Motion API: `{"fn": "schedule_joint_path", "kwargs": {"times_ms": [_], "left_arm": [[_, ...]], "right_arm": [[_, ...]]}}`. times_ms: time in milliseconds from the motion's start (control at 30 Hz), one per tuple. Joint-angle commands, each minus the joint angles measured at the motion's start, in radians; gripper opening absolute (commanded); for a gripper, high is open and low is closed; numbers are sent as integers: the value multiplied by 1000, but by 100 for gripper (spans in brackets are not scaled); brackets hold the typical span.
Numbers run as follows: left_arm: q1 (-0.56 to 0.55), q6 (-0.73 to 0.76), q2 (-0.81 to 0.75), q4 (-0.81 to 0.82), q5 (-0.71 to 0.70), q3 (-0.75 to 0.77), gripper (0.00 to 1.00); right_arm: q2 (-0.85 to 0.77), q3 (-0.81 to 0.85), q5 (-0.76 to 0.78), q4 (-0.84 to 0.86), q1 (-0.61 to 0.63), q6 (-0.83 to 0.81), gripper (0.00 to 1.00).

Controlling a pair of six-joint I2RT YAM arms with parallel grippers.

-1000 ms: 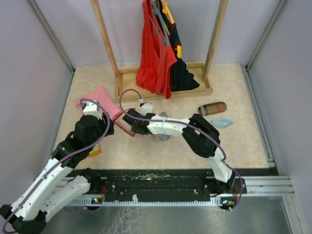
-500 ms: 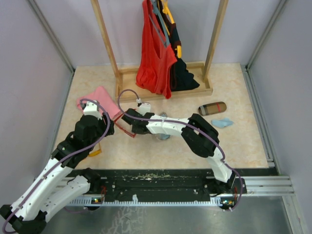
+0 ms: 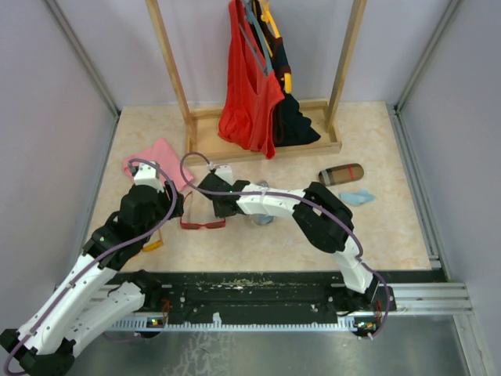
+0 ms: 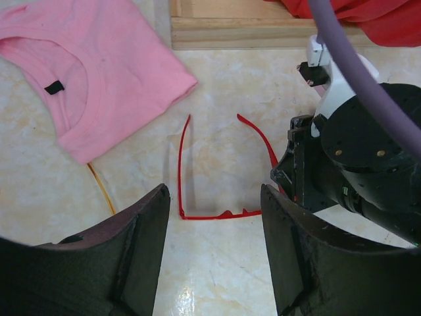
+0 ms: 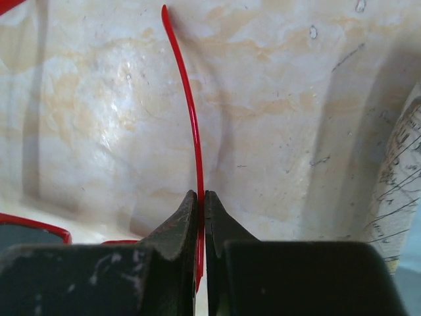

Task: Organize the sunglasses
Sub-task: Fold the sunglasses at the center of the board.

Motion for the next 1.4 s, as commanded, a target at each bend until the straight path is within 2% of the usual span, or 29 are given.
{"fn": "schedule_joint_path", "kwargs": {"times_ms": [0, 267, 533, 767, 900, 1133, 1267, 1367], "left_arm": [[5, 14, -14, 22, -5, -6, 63], [5, 0, -65, 13, -40, -2, 63], [4, -7, -187, 29, -58, -13, 62], [5, 1, -289, 57, -47, -28, 61], [5, 5, -297, 62, -52, -34, 61], [5, 3, -279, 58, -55, -30, 61], [5, 3, -277, 58, -57, -32, 62], [5, 4, -278, 57, -59, -31, 62]], "right_arm": [[-85, -9, -48, 40, -19, -287, 0], [-117, -51, -138, 59, -25, -677, 0], [-177, -142, -268, 111, -66, -869, 0], [-206, -149, -365, 66, -76, -1066, 0], [-209, -141, -409, 34, -76, -1156, 0], [-148, -76, -499, -50, -68, -1221, 13], [-140, -64, -520, -23, -63, -1208, 28], [-168, -71, -536, 31, -64, -1165, 35]]}}
